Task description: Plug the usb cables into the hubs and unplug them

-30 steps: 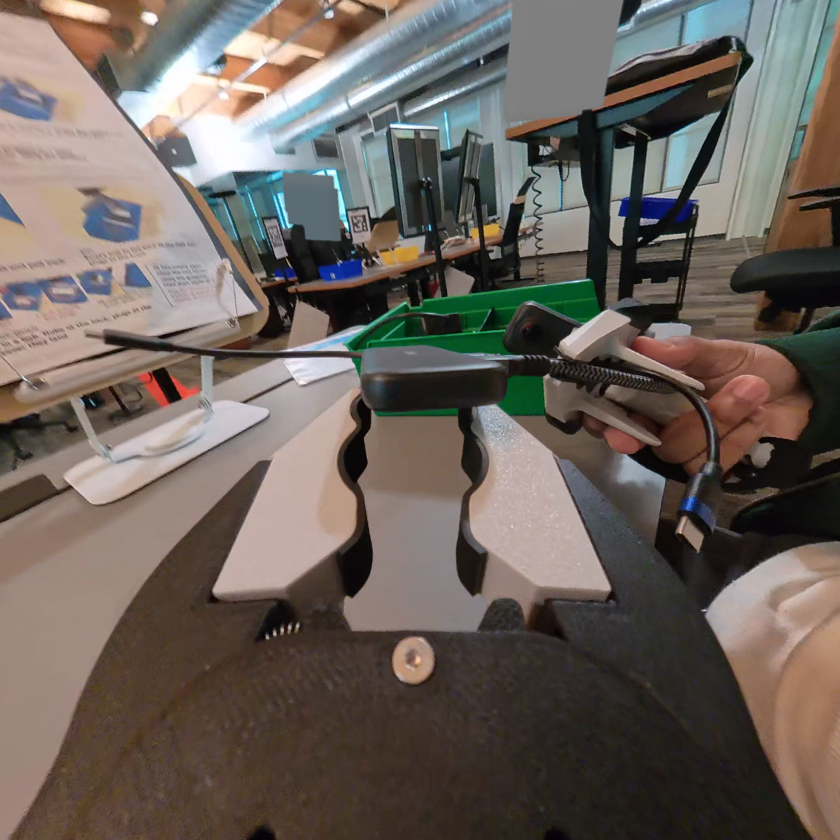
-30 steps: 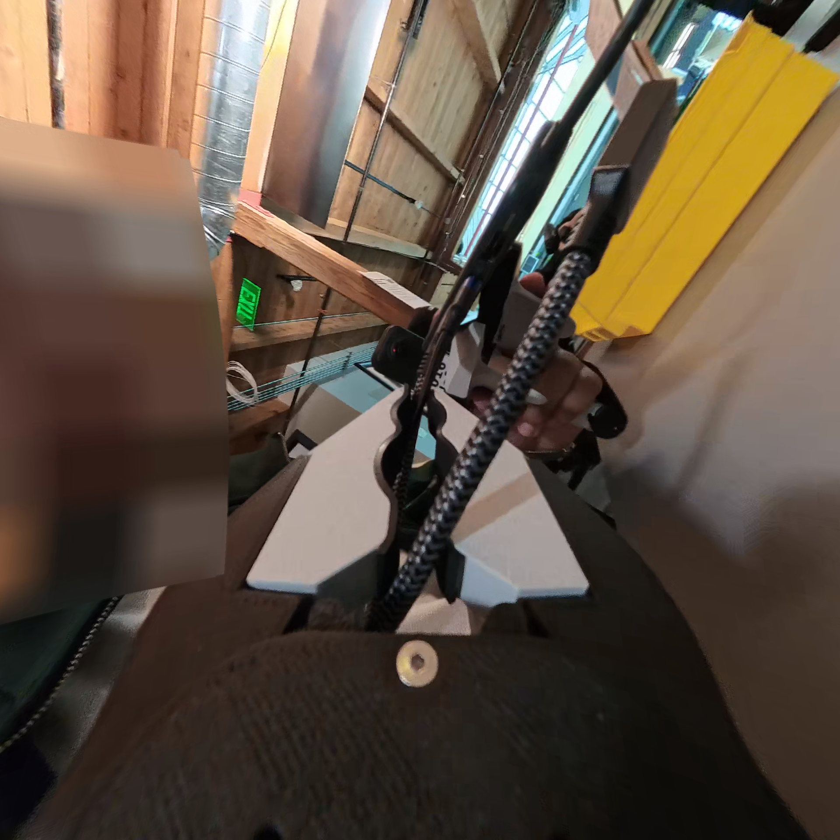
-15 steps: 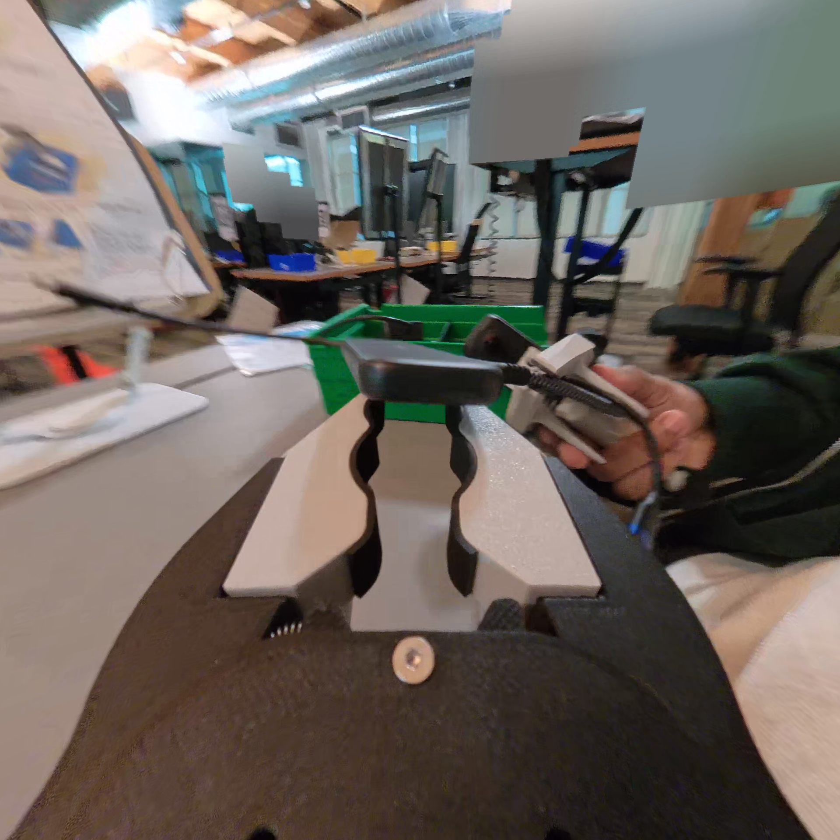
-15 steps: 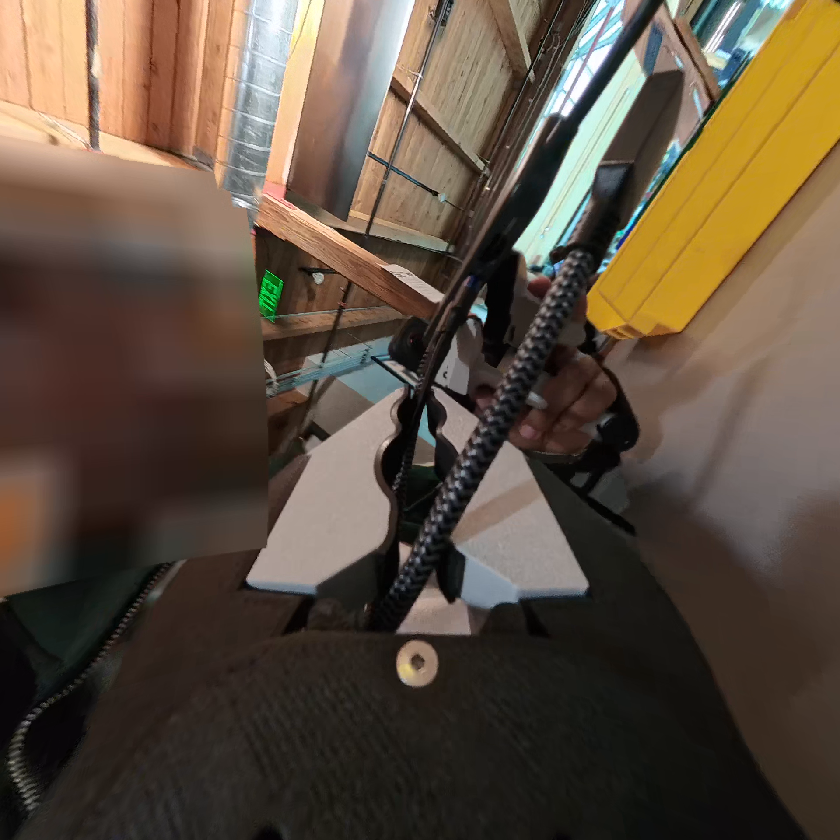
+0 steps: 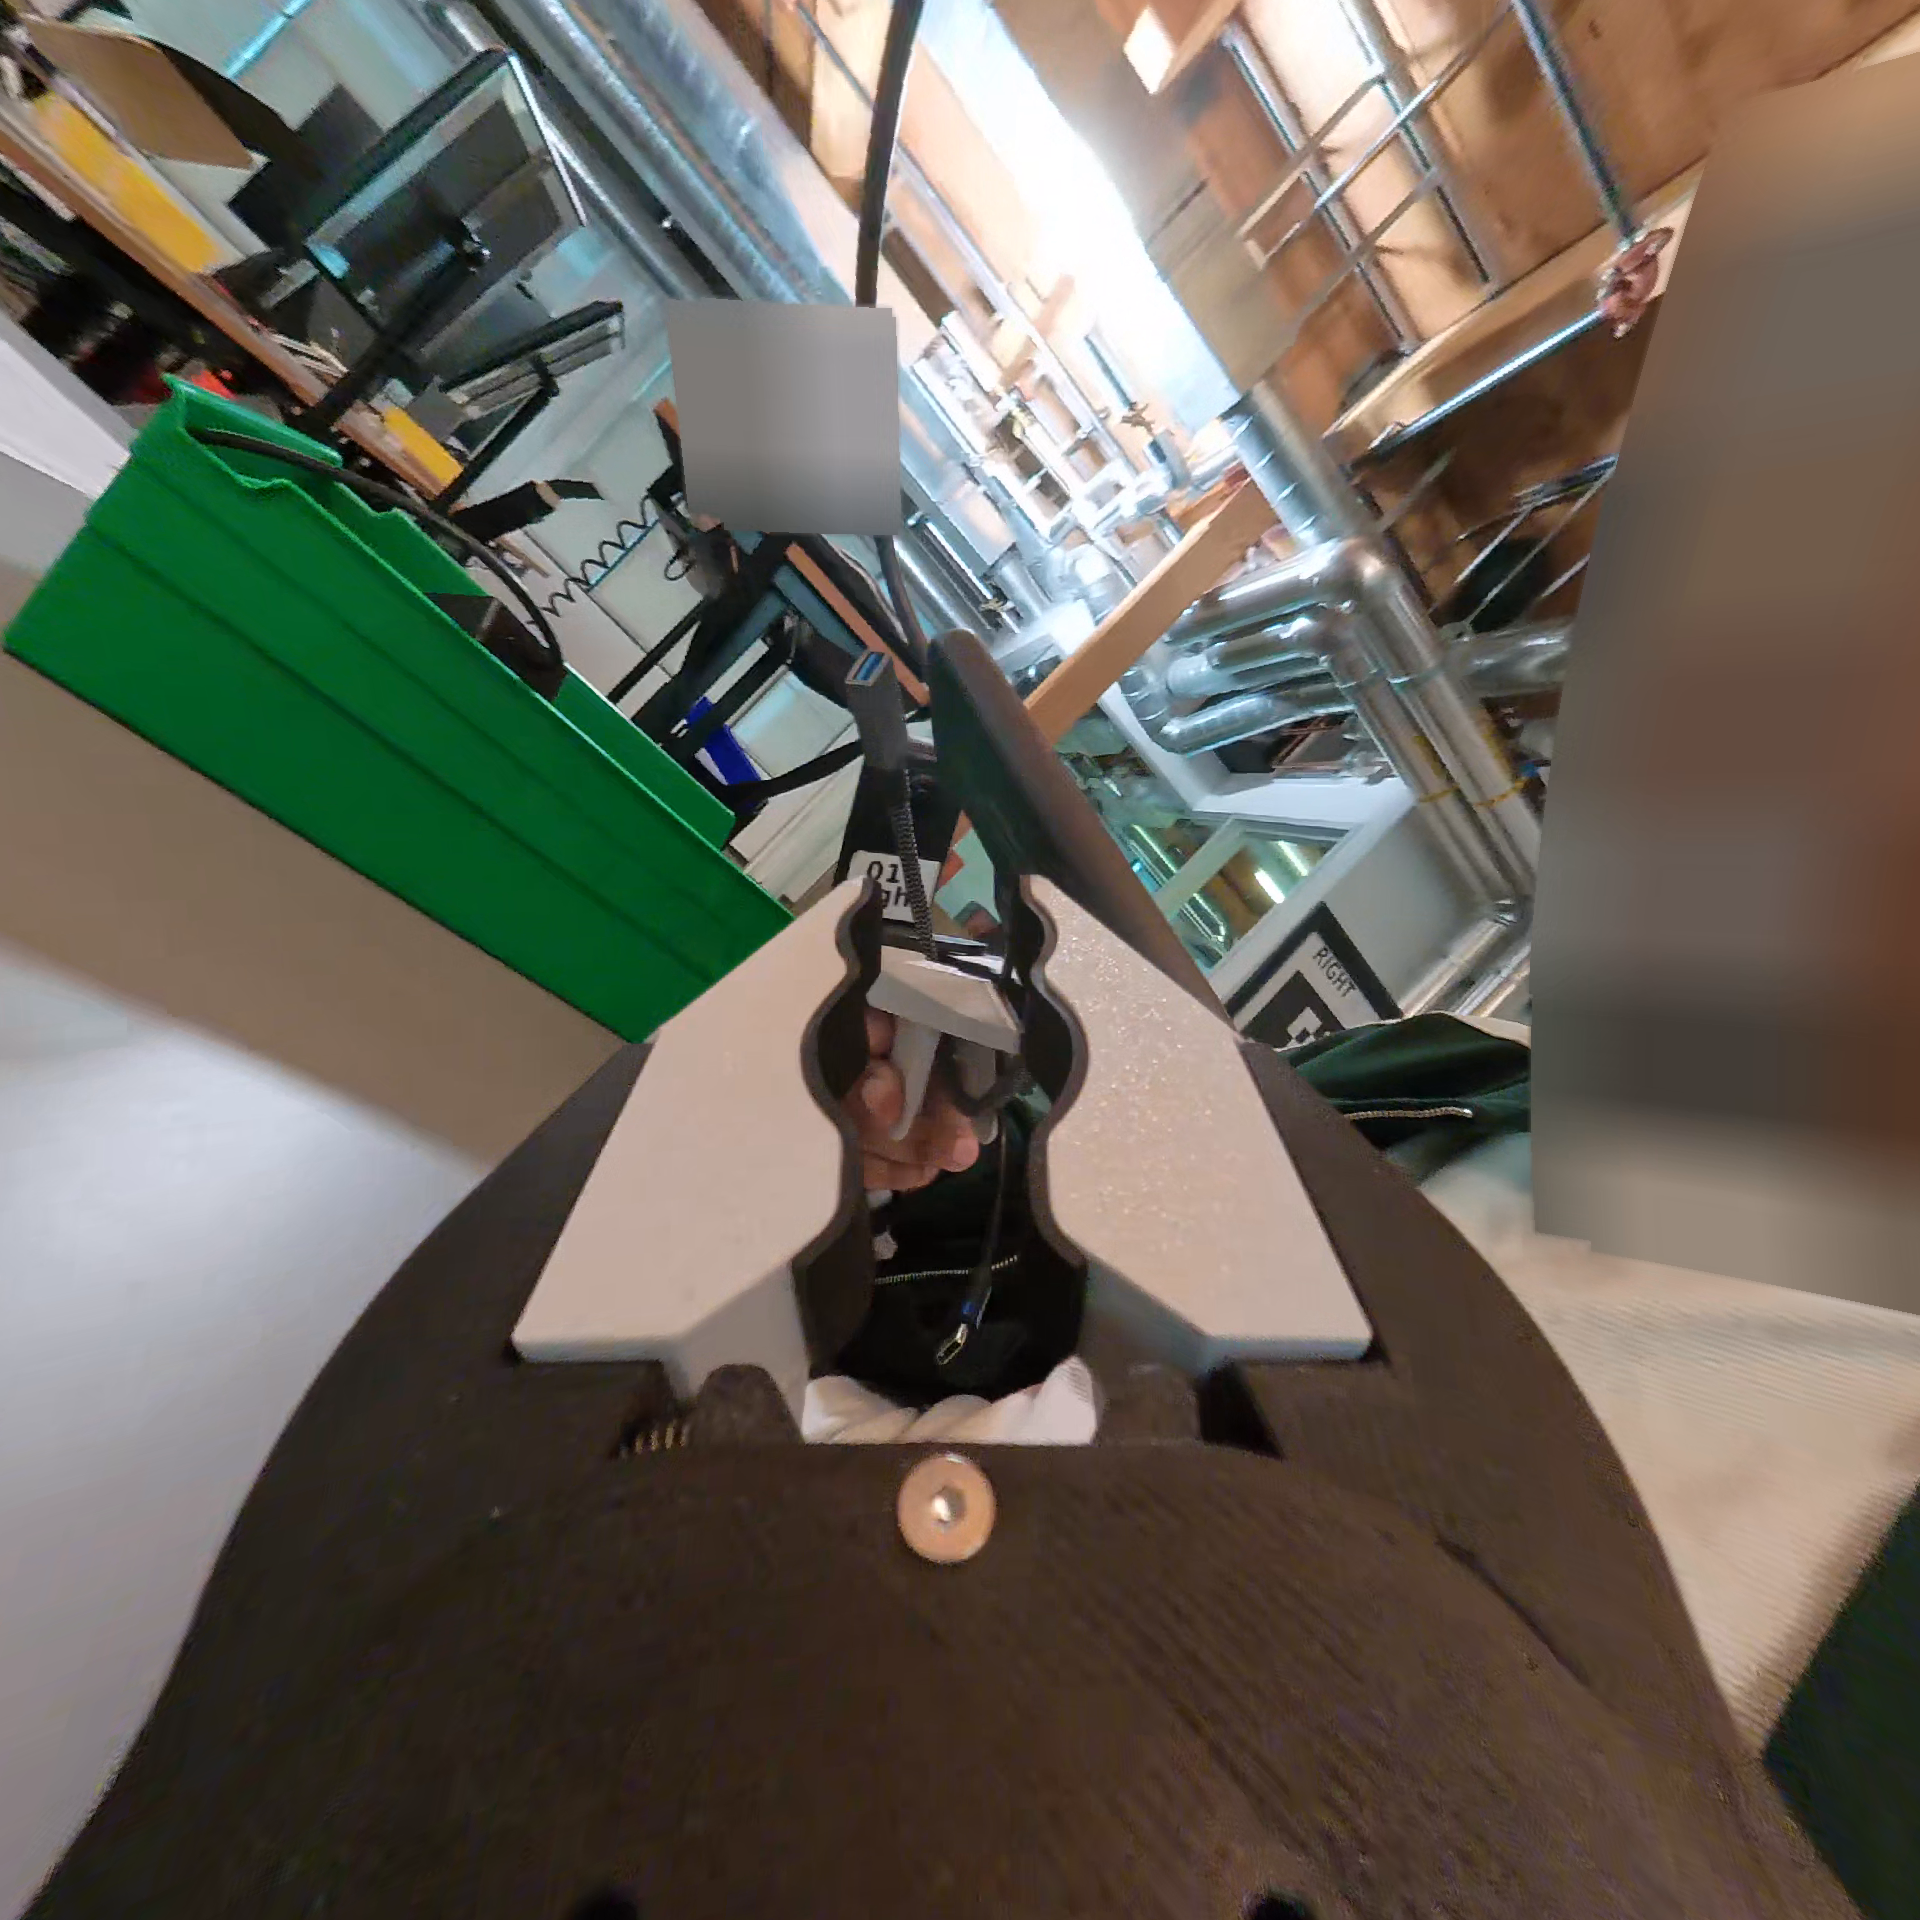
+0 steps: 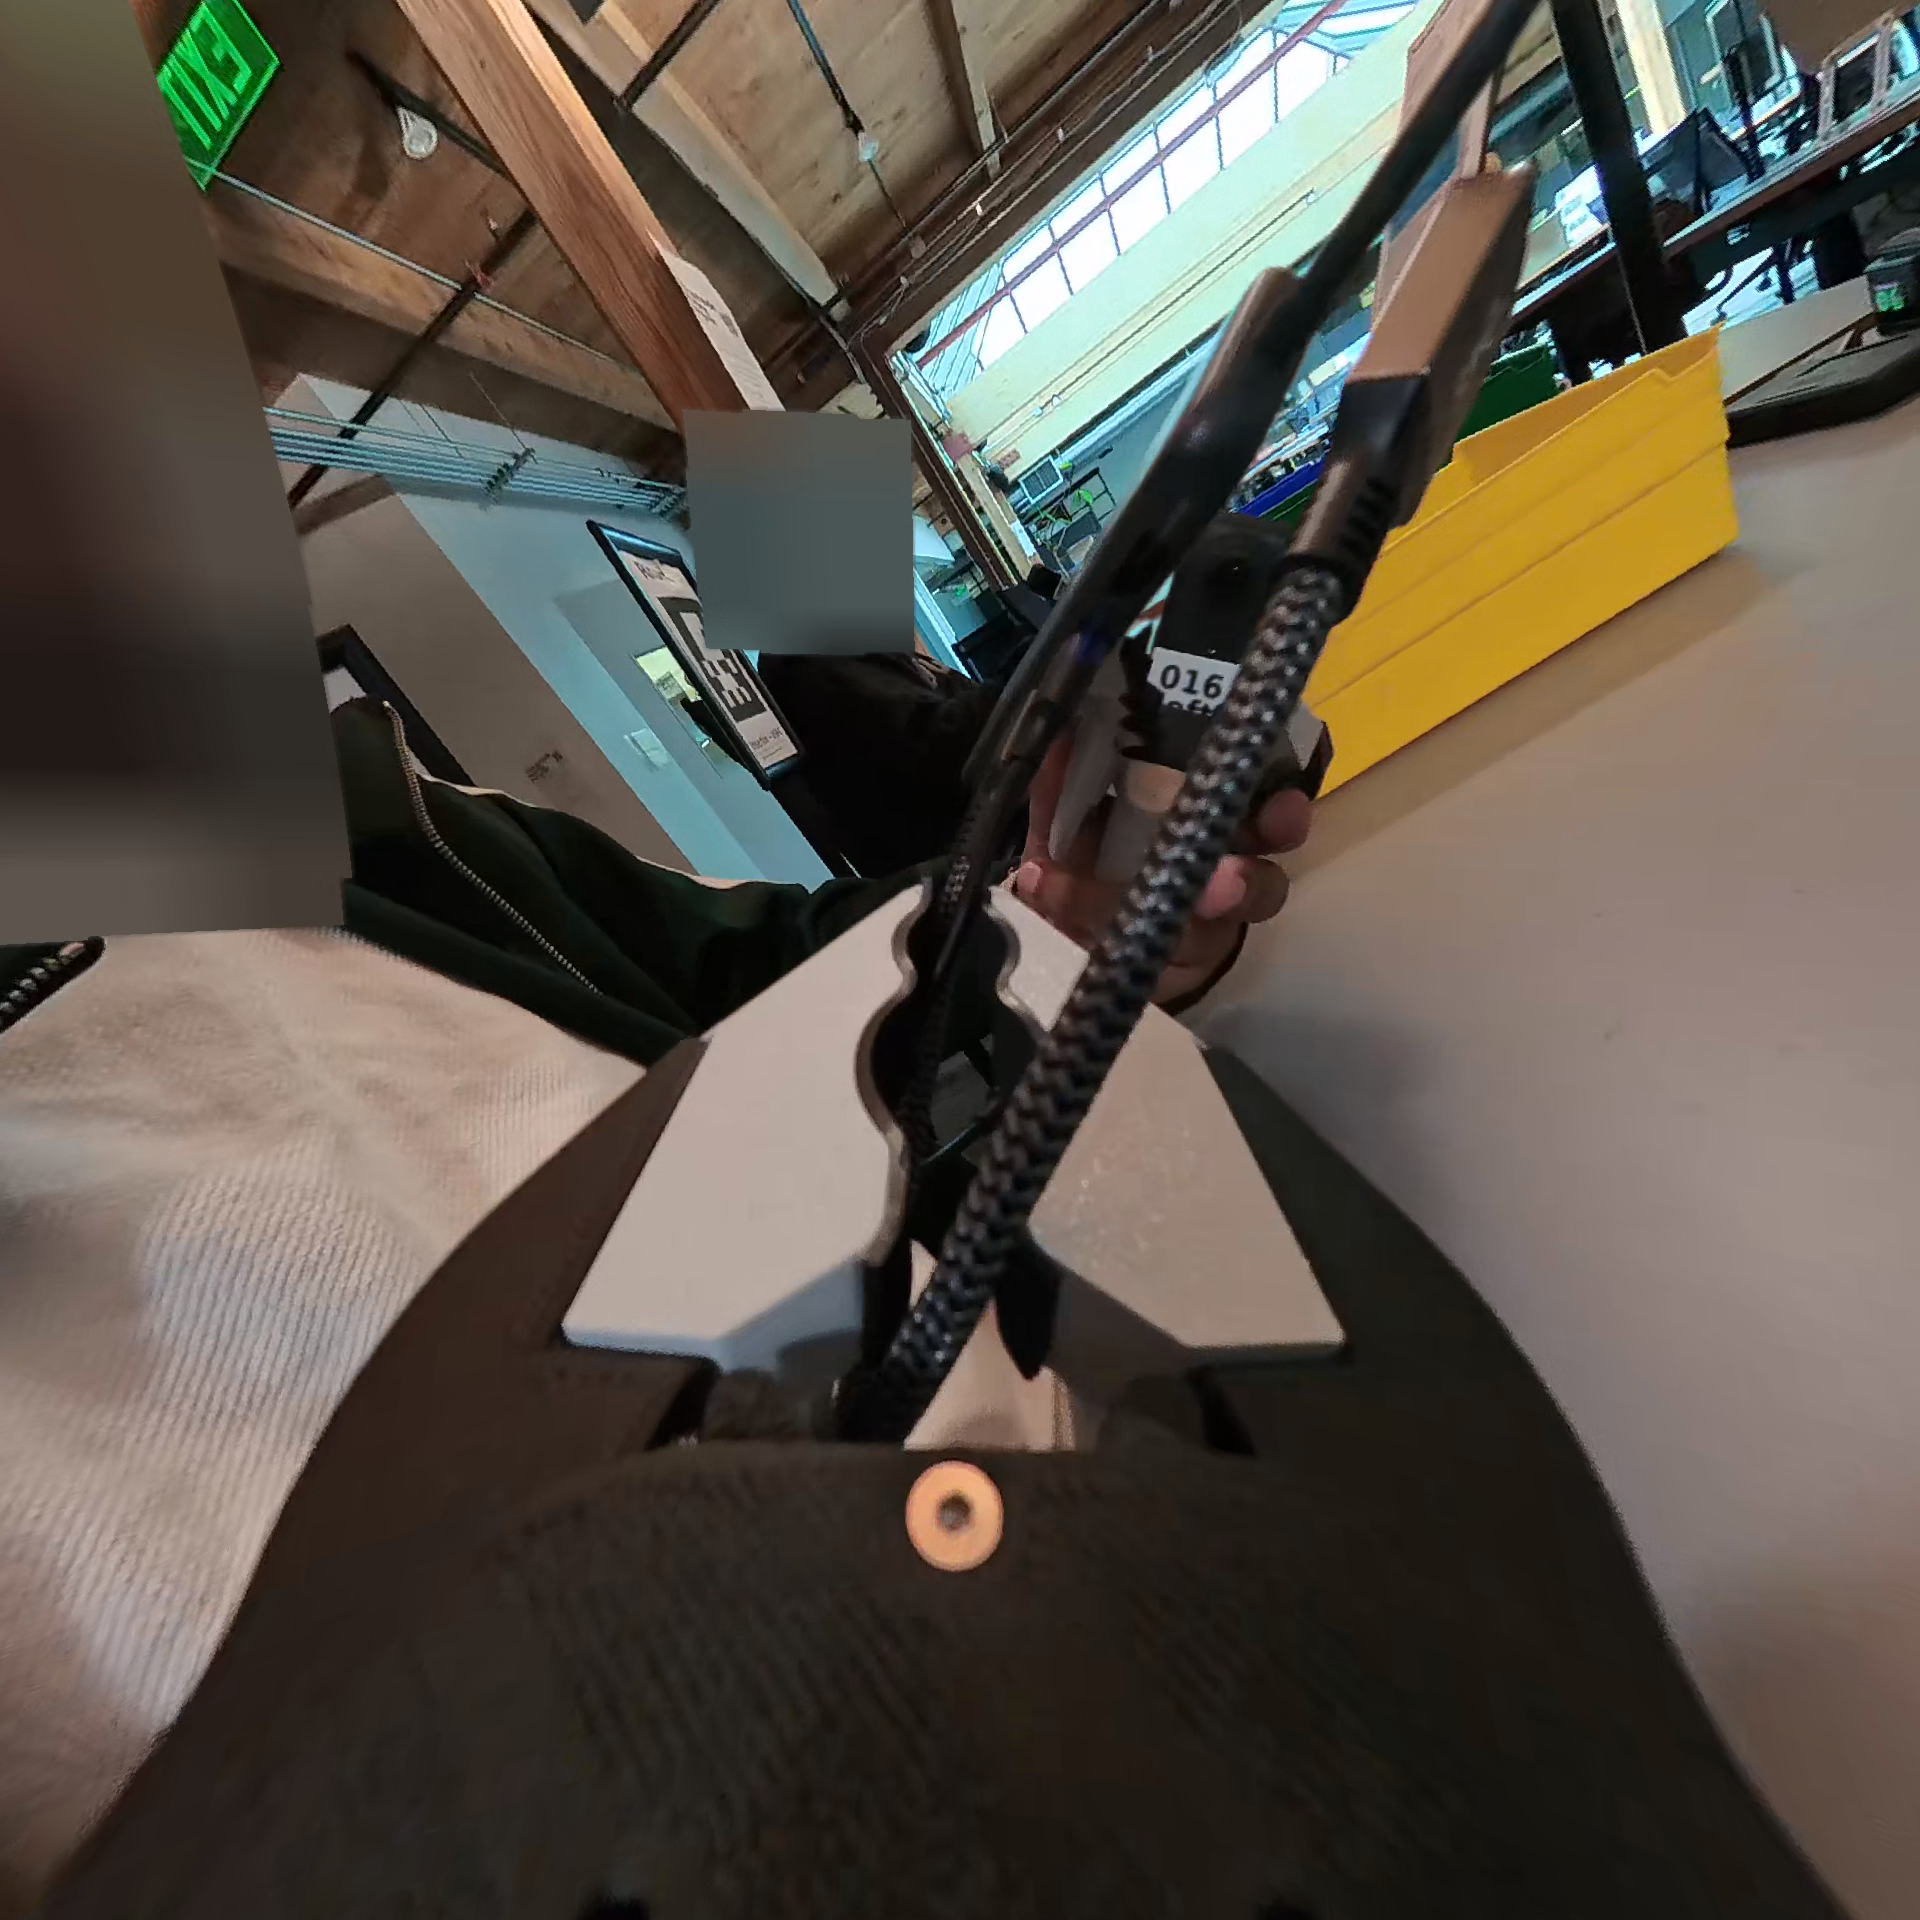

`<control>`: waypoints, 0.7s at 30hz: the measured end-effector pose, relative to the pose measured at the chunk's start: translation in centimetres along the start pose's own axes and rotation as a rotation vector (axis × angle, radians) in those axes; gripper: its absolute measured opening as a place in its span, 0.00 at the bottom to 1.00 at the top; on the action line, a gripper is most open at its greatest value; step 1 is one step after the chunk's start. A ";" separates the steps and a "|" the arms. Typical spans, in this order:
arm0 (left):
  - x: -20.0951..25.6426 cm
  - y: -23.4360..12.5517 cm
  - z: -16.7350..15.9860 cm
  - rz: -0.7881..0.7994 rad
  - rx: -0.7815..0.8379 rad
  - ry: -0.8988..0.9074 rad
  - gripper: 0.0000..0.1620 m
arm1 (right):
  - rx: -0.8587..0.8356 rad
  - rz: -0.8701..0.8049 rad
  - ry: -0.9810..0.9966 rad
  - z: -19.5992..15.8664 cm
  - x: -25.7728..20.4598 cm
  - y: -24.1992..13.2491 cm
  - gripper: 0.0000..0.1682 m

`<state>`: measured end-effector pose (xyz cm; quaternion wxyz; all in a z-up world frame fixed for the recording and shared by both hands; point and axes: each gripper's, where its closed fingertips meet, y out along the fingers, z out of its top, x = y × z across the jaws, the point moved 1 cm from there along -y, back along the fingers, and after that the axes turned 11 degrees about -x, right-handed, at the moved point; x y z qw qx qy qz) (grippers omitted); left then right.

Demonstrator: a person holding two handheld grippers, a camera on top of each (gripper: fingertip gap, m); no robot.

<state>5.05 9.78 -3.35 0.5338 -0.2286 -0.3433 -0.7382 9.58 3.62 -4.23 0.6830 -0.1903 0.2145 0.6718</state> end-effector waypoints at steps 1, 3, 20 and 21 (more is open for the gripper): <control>0.3 0.0 0.0 -0.012 -0.002 0.008 0.14 | -0.008 0.000 -0.009 -0.1 0.0 -0.1 0.03; 1.0 0.0 0.0 -0.046 -0.002 0.025 0.13 | -0.022 0.003 -0.031 -0.1 -0.2 -0.1 0.03; 3.9 0.5 -1.1 -0.118 -0.072 0.172 0.22 | -0.093 -0.019 -0.150 -0.8 -0.6 0.3 0.03; 3.0 0.6 -1.2 -0.051 -0.086 0.184 0.24 | -0.106 -0.041 -0.152 -0.9 -0.2 0.3 0.03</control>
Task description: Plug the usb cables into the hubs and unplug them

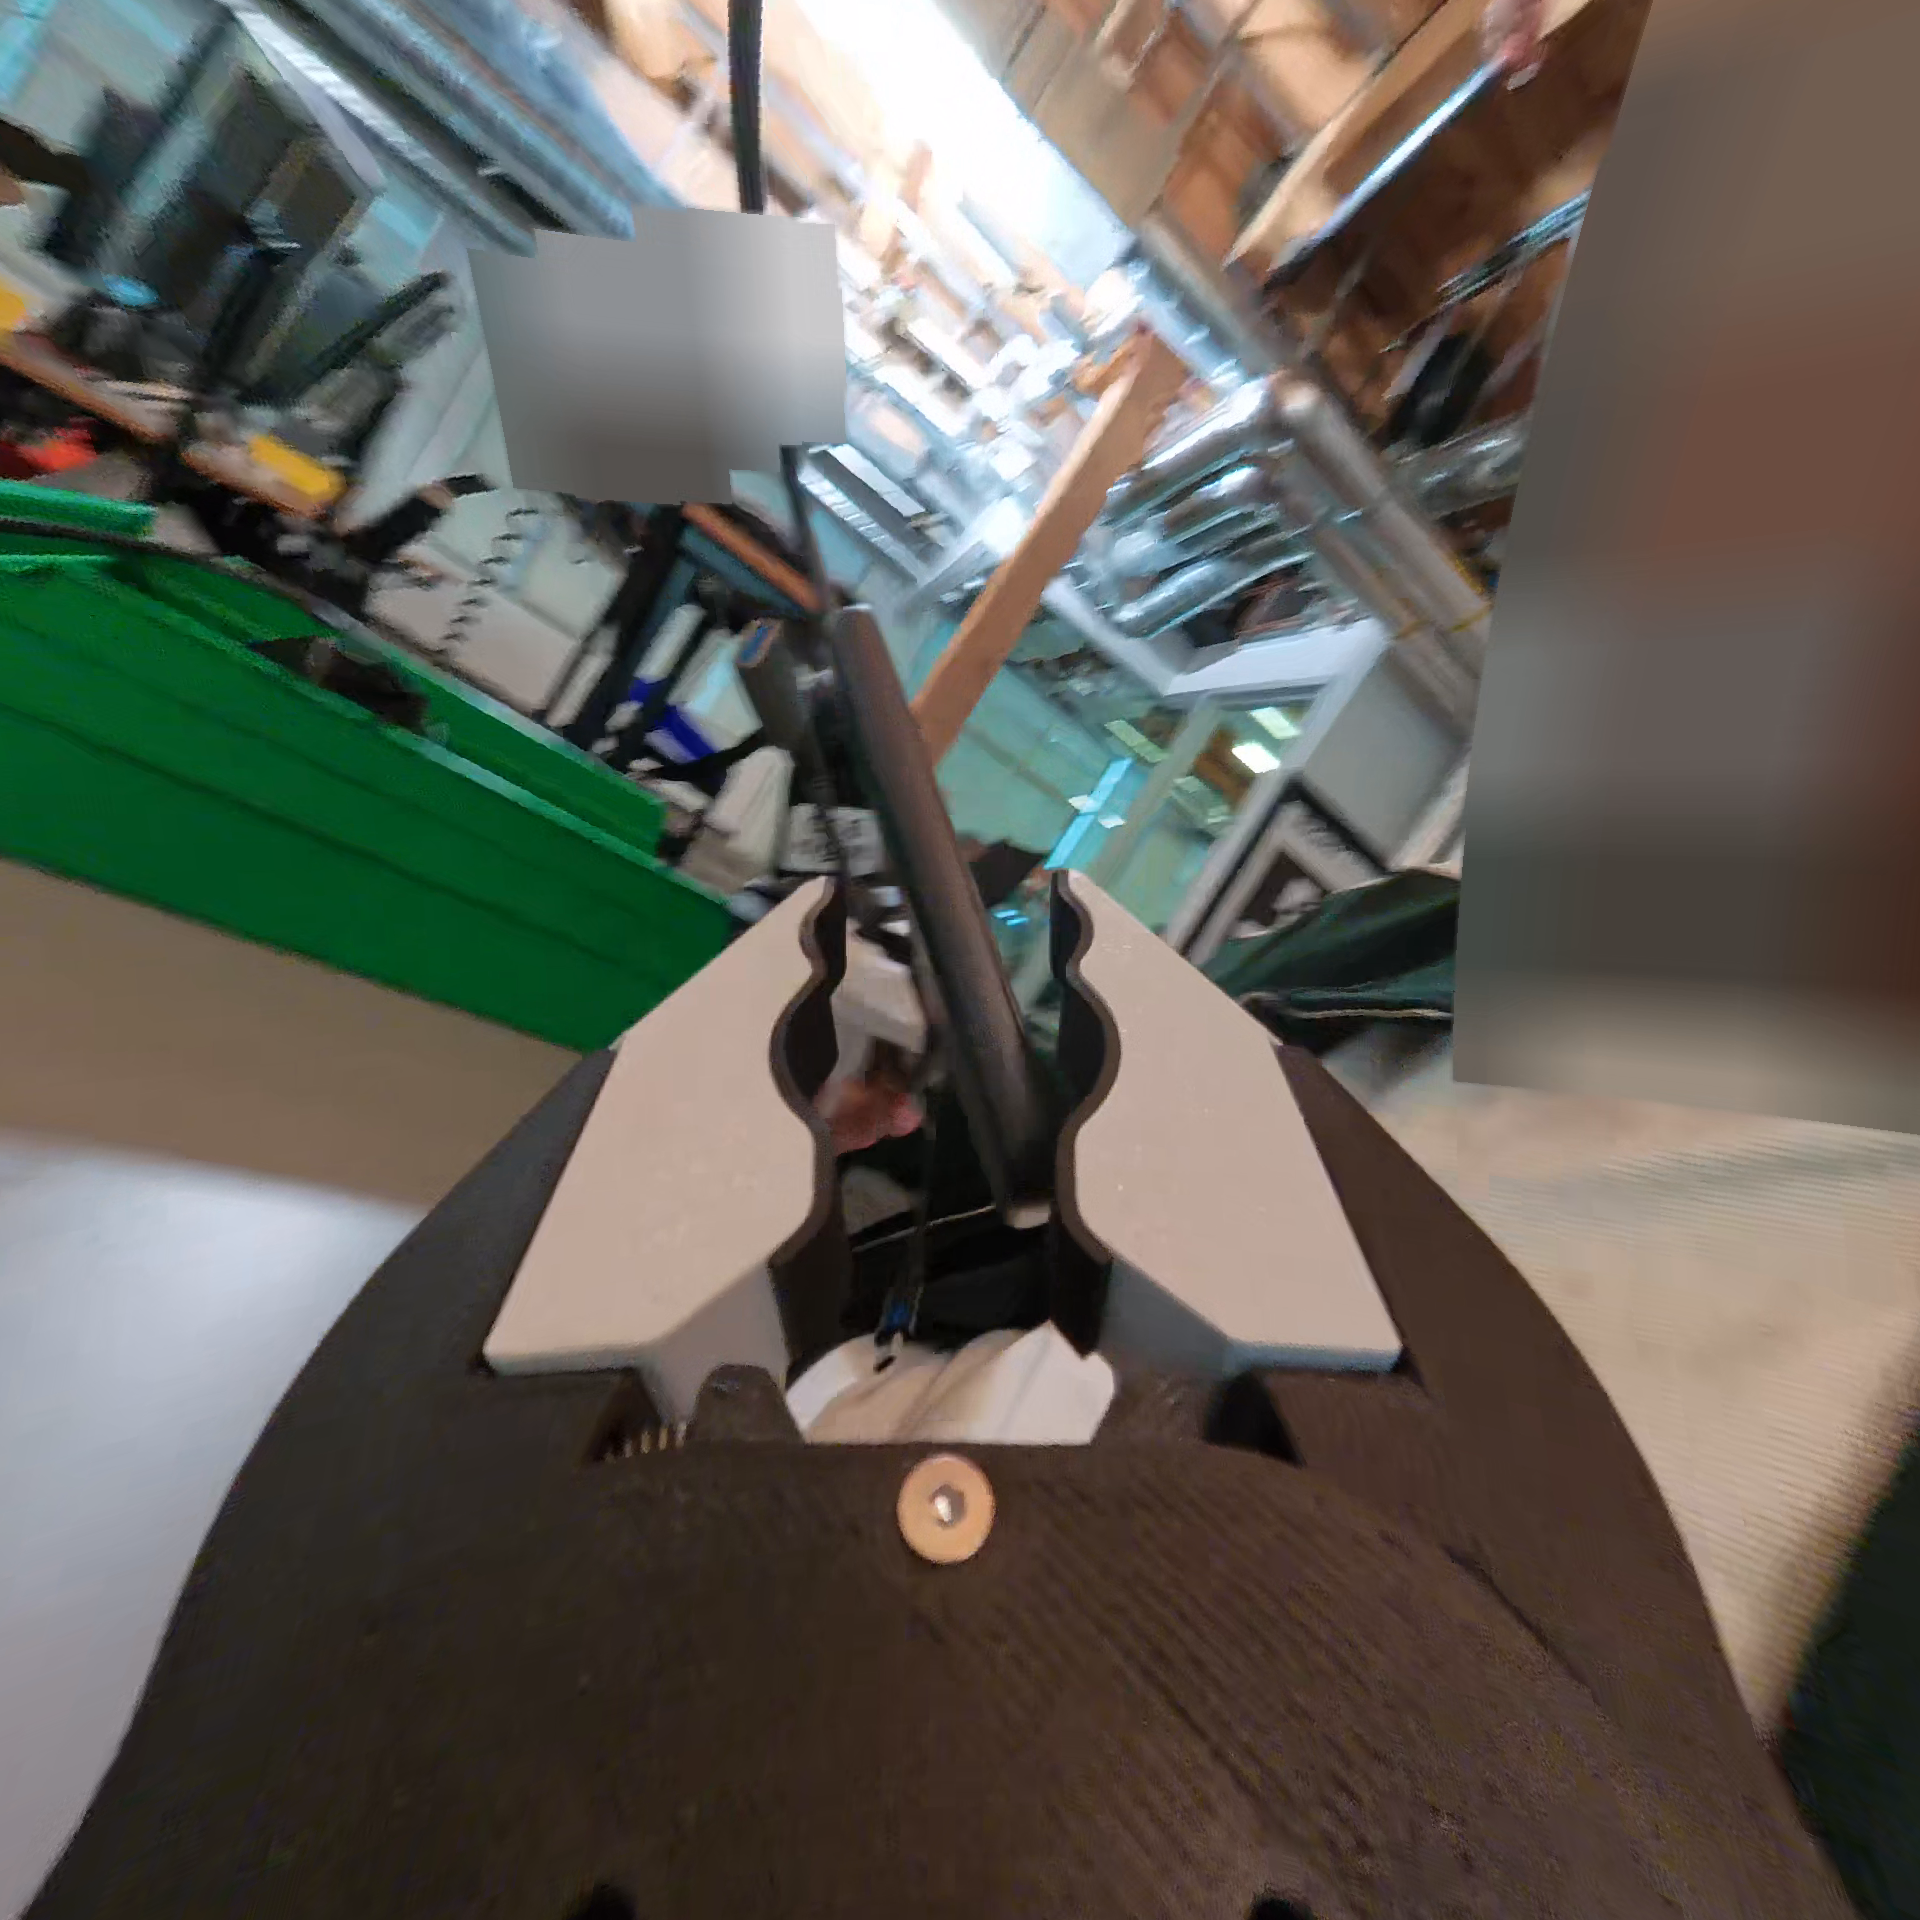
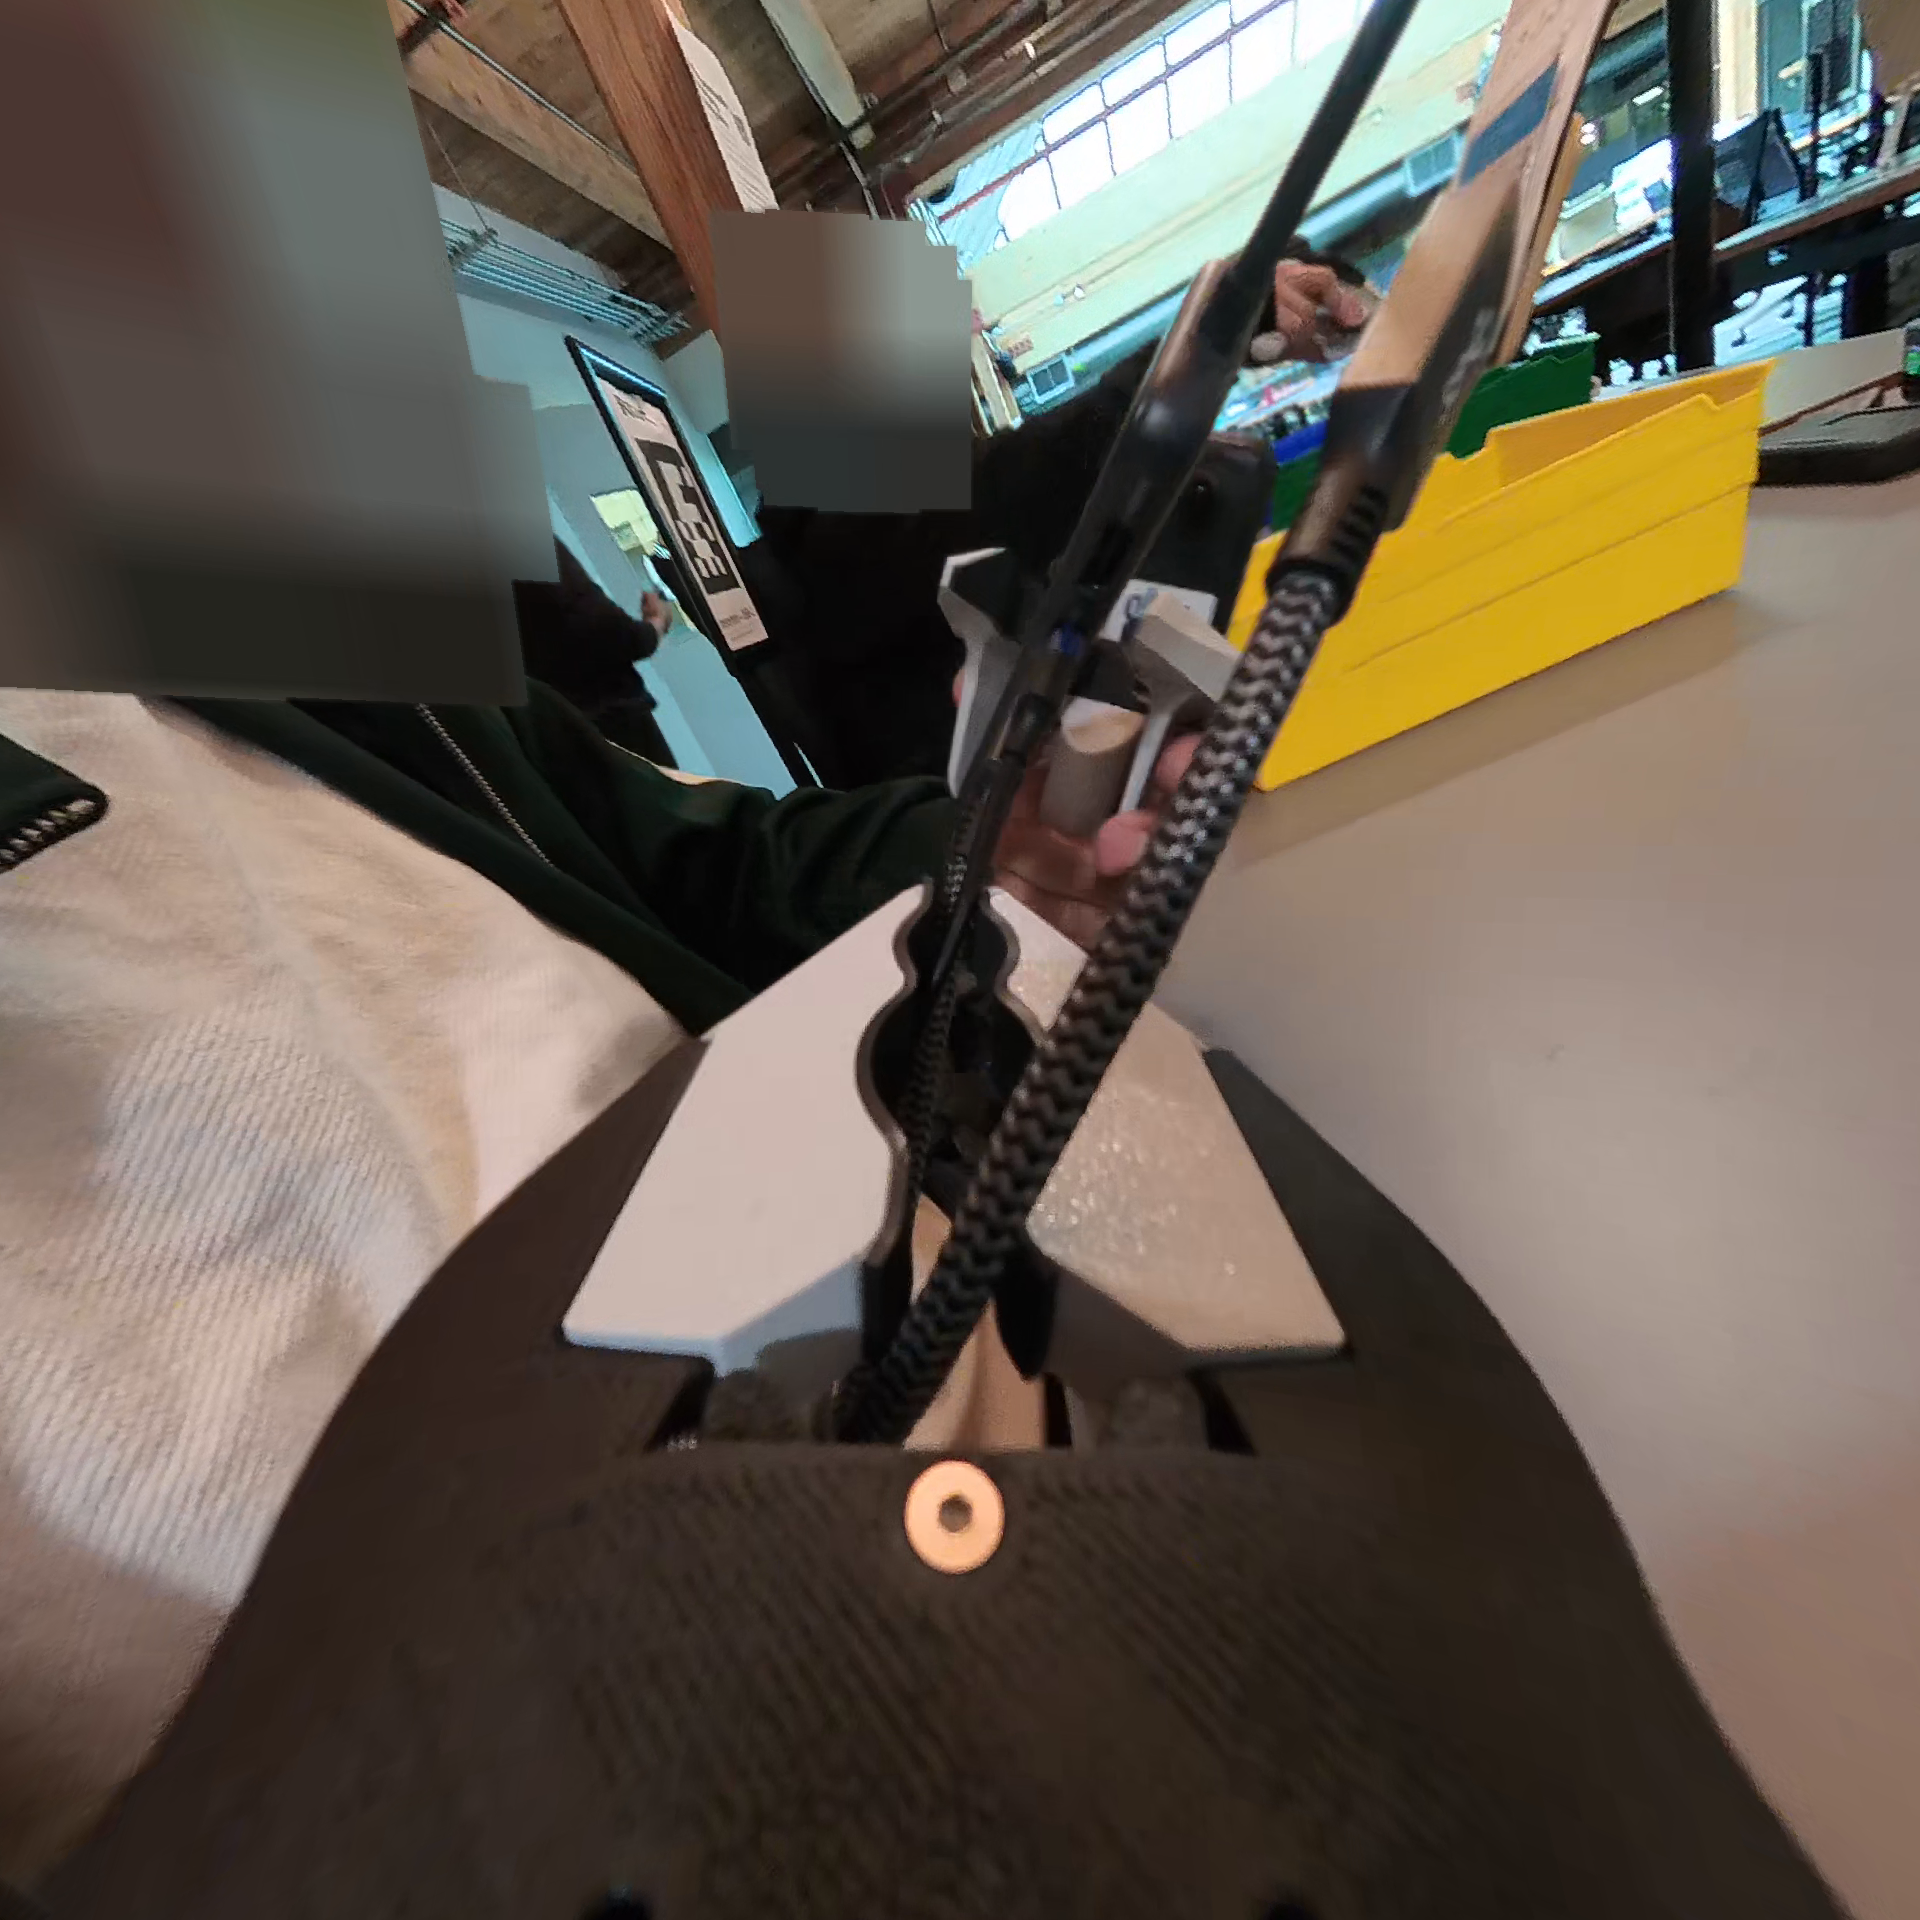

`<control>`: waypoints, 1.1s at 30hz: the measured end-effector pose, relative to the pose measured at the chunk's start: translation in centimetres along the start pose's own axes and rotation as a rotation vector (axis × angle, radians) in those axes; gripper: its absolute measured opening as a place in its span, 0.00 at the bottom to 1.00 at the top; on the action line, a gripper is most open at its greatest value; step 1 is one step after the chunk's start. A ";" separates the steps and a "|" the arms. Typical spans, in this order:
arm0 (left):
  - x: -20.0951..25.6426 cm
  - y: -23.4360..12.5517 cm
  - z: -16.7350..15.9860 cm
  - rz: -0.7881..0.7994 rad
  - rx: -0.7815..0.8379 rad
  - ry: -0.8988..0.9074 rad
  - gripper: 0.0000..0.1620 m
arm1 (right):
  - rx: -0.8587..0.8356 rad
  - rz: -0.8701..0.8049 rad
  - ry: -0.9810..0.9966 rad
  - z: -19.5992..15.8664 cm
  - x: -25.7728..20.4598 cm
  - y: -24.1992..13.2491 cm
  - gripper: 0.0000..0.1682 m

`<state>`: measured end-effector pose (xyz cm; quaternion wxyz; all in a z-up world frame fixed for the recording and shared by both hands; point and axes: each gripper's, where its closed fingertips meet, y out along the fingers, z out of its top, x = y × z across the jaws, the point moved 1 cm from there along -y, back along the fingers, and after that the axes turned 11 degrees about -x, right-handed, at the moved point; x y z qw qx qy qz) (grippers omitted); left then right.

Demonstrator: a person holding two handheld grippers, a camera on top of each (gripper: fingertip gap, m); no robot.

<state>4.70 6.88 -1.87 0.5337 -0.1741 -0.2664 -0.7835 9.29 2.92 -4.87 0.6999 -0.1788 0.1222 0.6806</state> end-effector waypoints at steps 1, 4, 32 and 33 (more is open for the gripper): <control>-1.2 0.1 -0.4 0.088 -0.024 0.010 0.23 | -0.014 -0.023 -0.001 -0.2 0.3 0.0 0.03; -3.2 0.4 -1.9 0.240 -0.139 0.078 0.26 | -0.038 -0.075 0.003 -0.6 1.1 0.0 0.03; -4.6 -0.6 -0.6 0.215 -0.029 -0.079 0.04 | 0.202 -0.478 -0.069 2.8 4.9 -4.6 0.36; -4.9 -1.1 -0.1 0.223 0.008 -0.099 0.03 | 0.208 -0.518 -0.098 3.0 4.9 -5.0 0.36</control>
